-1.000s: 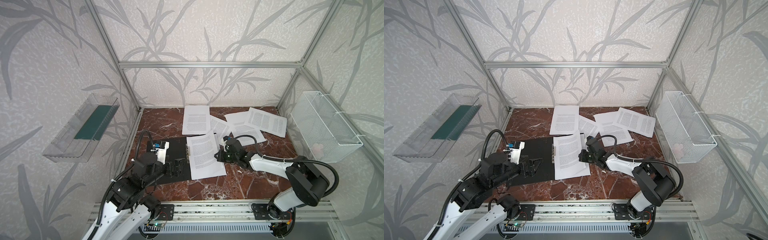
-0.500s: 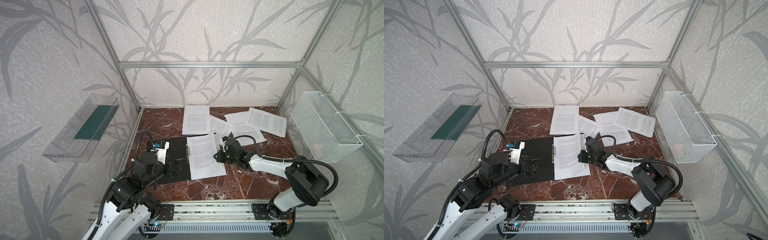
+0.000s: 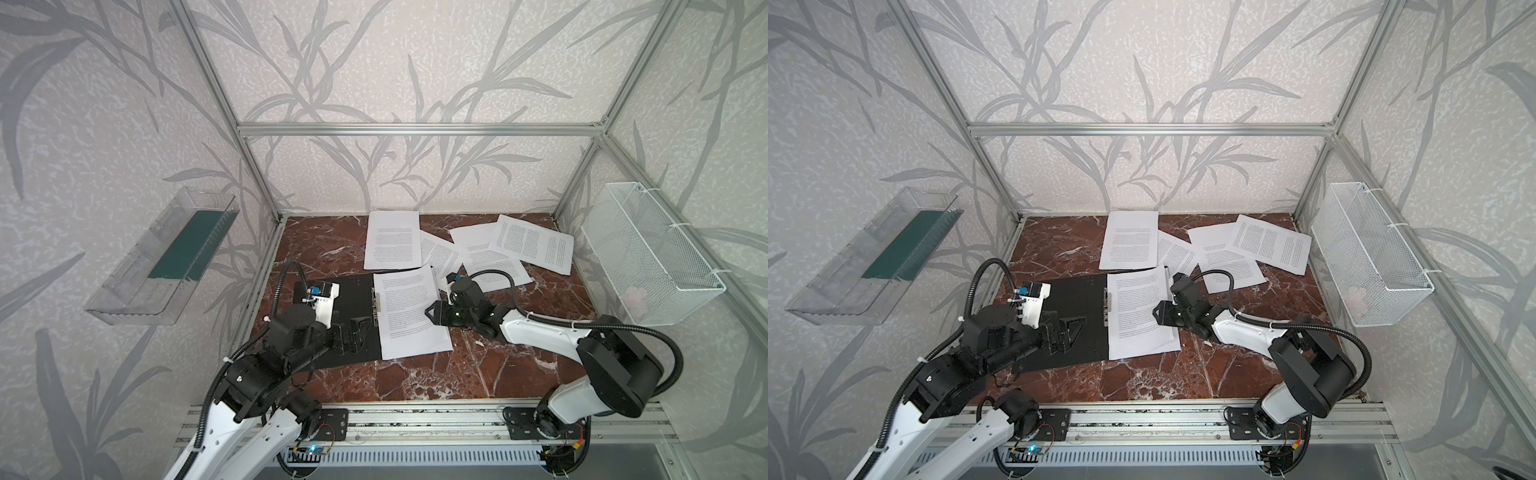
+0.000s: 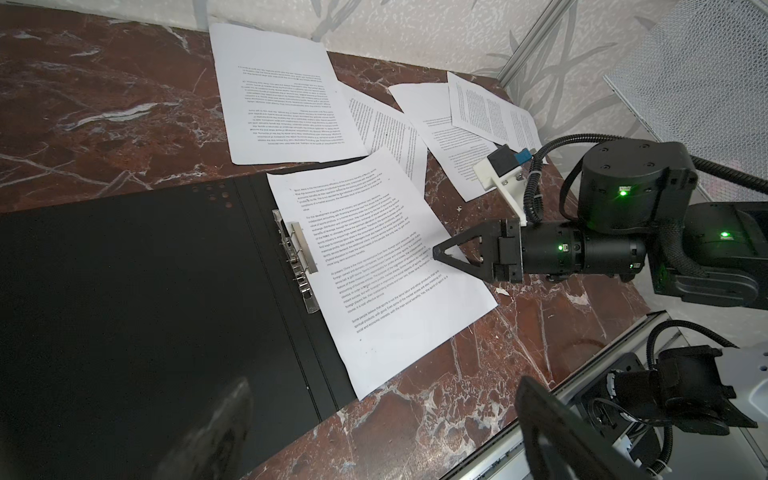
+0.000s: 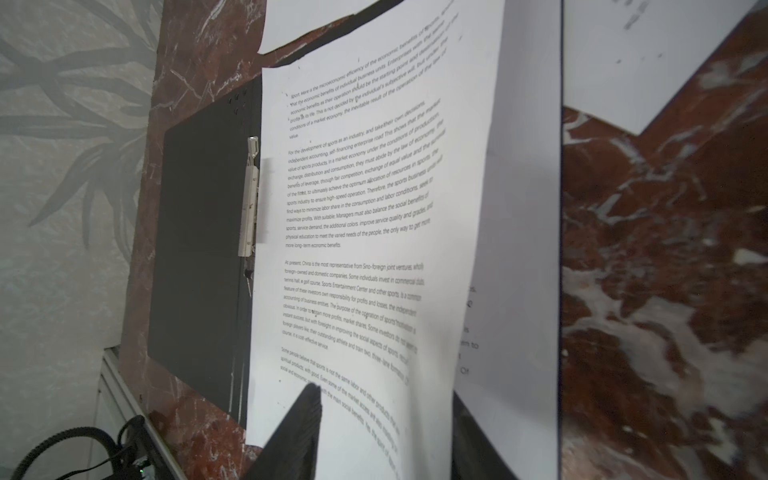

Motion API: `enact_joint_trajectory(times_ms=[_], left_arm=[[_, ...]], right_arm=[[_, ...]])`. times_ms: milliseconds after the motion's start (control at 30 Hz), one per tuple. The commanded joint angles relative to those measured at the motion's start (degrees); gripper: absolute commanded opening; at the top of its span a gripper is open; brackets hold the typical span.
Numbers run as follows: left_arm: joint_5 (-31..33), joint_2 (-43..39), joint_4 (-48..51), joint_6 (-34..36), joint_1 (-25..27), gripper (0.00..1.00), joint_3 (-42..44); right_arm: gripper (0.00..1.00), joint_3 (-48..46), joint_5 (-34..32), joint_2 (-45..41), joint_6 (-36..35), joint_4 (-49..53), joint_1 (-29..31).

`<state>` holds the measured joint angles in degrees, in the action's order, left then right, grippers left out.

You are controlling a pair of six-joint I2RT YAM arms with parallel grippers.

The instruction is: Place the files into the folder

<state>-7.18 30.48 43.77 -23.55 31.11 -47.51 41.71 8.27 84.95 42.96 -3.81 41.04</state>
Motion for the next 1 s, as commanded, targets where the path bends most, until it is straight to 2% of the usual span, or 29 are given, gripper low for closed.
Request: enact_joint_trajectory(times_ms=[0, 67, 133, 267, 433, 633, 967], left_arm=[[-0.3, 0.0, 0.2, 0.6, -0.2, 0.99, 0.3], [-0.3, 0.0, 0.2, 0.5, -0.1, 0.99, 0.3], [-0.5, -0.1, 0.1, 0.5, -0.2, 0.99, 0.3], [-0.7, 0.0, 0.0, 0.5, -0.2, 0.99, 0.4], [-1.1, 0.1, 0.0, 0.6, -0.3, 0.99, 0.4], [-1.5, 0.3, -0.2, 0.6, -0.3, 0.99, 0.4], [-1.6, 0.7, -0.2, 0.7, -0.3, 0.99, 0.5]], right_arm=[[0.54, 2.6, -9.5, -5.8, -5.9, 9.8, 1.6], [0.57, 3.0, -14.1, -8.6, -8.9, 14.2, 2.9], [0.57, 2.5, -15.8, -11.1, -10.4, 16.6, 4.2], [0.56, 2.4, -16.8, -12.3, -10.6, 21.8, 8.2], [0.51, -1.0, -15.7, -11.6, -6.8, 22.2, 14.1], [0.49, -2.8, -16.8, -7.1, -1.4, 20.8, 21.5], [0.47, -1.6, -14.4, 4.5, 1.2, 14.3, 23.9]])
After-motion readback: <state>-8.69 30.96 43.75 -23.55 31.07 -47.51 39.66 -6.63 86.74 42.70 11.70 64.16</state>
